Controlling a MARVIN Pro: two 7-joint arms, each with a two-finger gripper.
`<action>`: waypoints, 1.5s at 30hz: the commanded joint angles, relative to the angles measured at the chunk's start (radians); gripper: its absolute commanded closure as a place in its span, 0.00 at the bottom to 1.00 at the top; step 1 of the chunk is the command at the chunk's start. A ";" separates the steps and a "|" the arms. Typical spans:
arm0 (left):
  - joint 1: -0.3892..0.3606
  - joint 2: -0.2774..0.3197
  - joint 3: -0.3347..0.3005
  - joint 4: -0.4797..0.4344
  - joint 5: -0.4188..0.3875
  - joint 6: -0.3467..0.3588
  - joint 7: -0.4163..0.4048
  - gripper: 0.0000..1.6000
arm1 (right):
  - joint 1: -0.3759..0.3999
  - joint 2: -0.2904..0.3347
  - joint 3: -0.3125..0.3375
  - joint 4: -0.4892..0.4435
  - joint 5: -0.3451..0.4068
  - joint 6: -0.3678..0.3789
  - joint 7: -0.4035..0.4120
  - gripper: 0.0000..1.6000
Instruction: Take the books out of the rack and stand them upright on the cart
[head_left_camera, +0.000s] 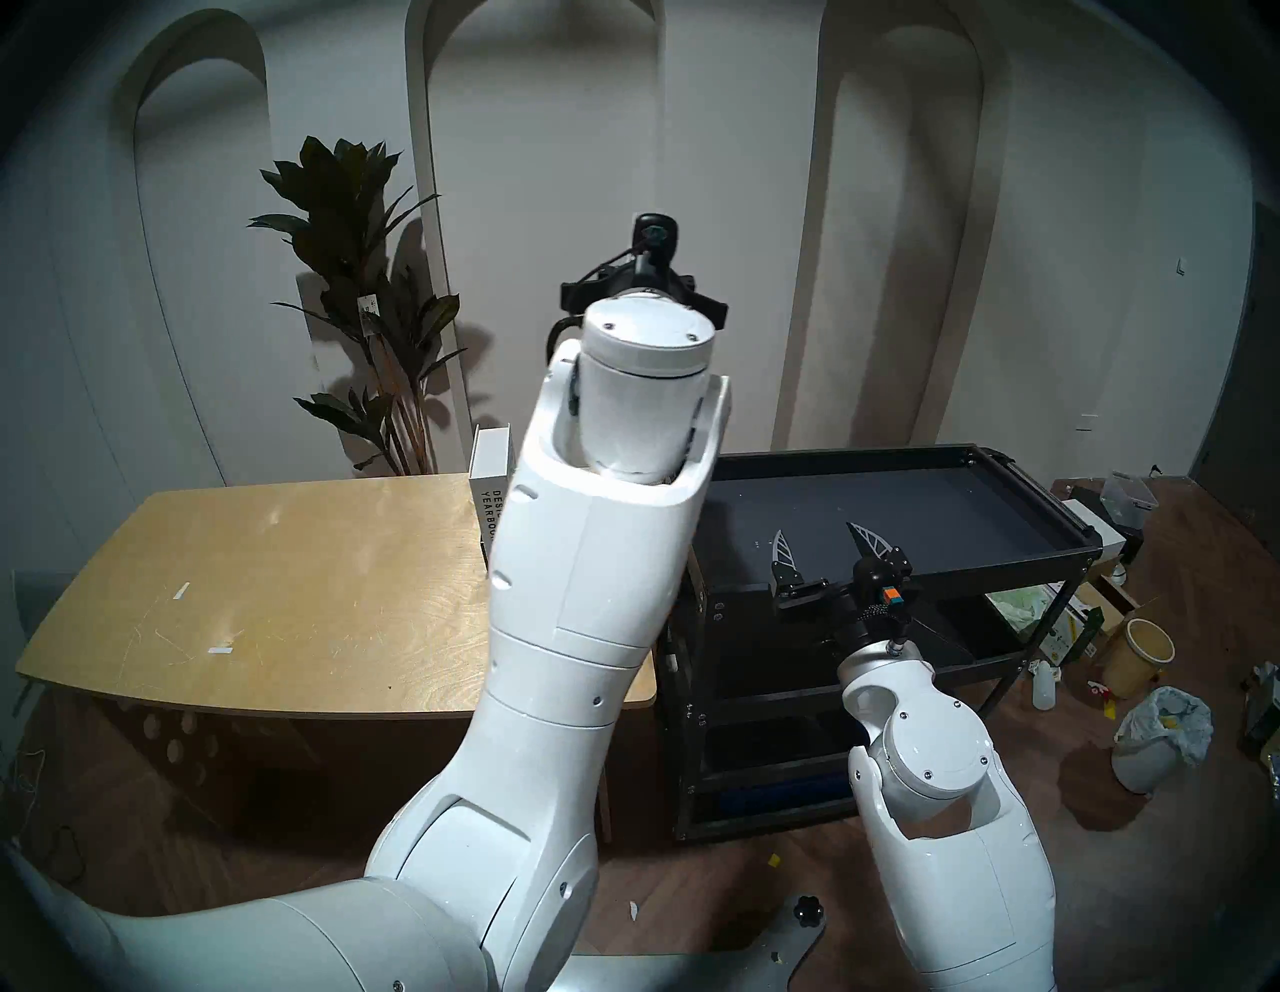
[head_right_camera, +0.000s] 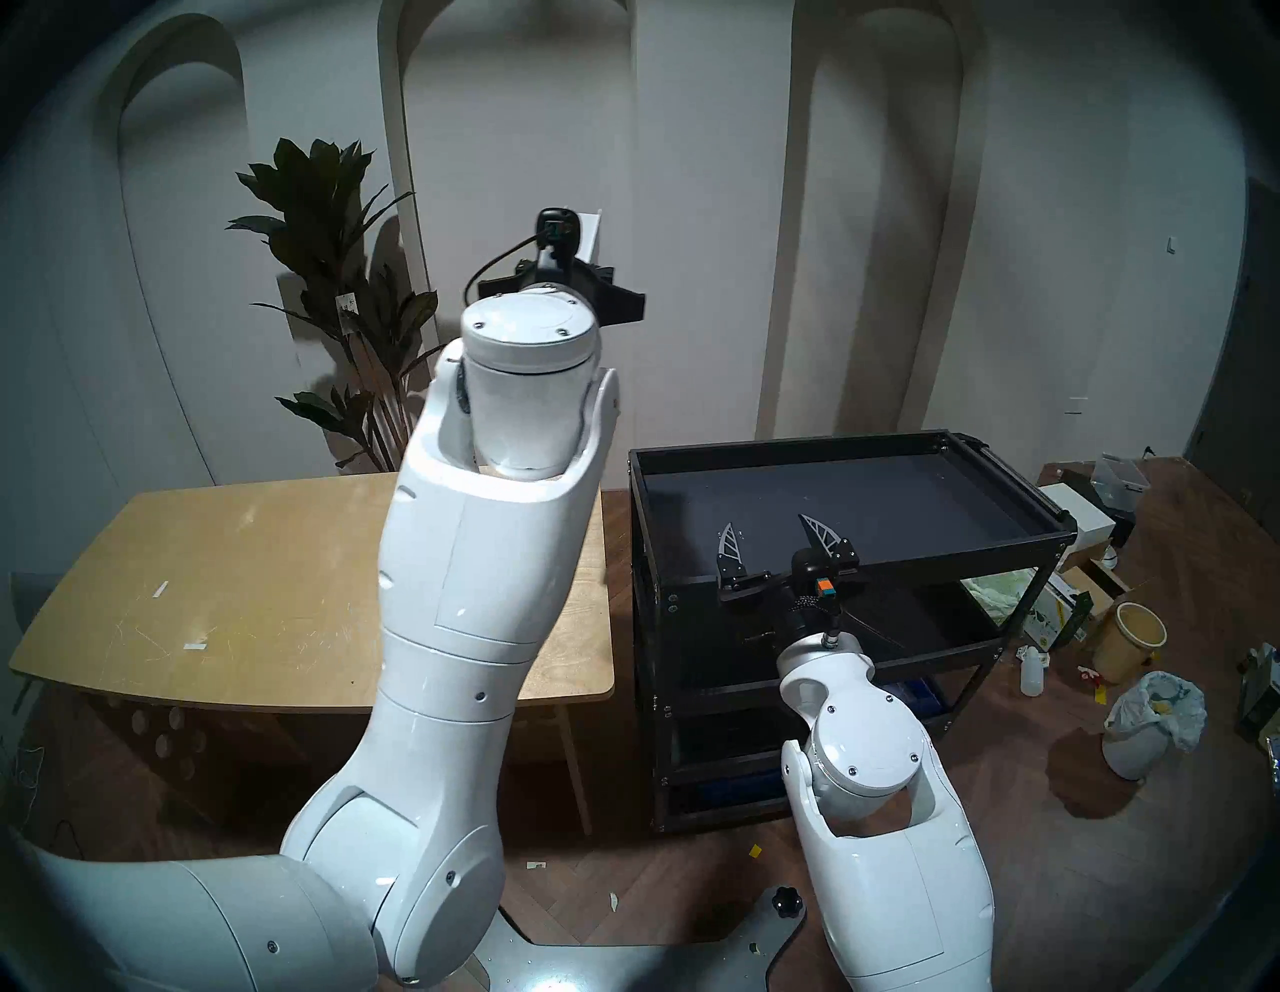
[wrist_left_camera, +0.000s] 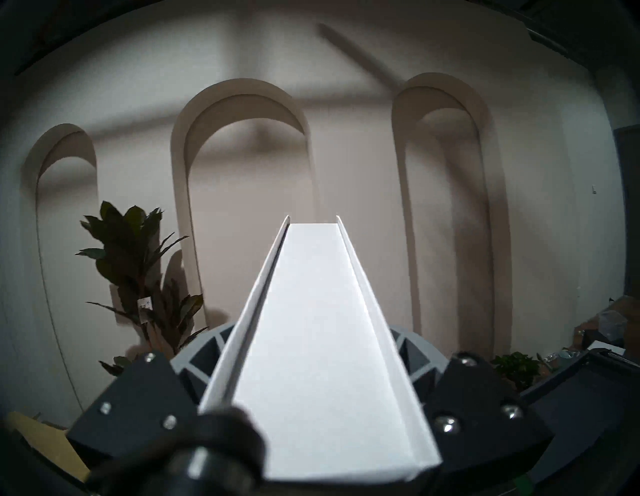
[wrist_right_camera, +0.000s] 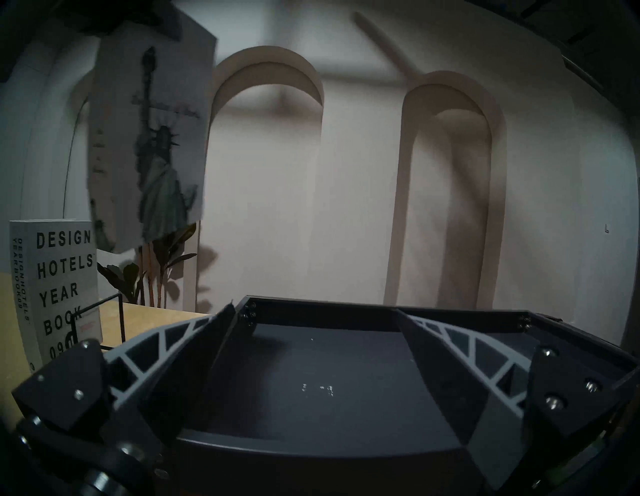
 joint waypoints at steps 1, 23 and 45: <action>-0.107 -0.101 0.044 0.120 0.018 -0.013 0.008 1.00 | 0.025 -0.025 -0.034 -0.032 -0.014 -0.043 -0.016 0.00; -0.281 -0.147 -0.019 0.446 -0.056 -0.055 0.059 1.00 | 0.202 -0.117 -0.093 0.113 0.044 -0.087 -0.123 0.00; -0.385 -0.147 0.001 0.624 -0.202 -0.114 0.181 1.00 | 0.426 -0.163 -0.199 0.348 0.213 -0.114 -0.253 0.00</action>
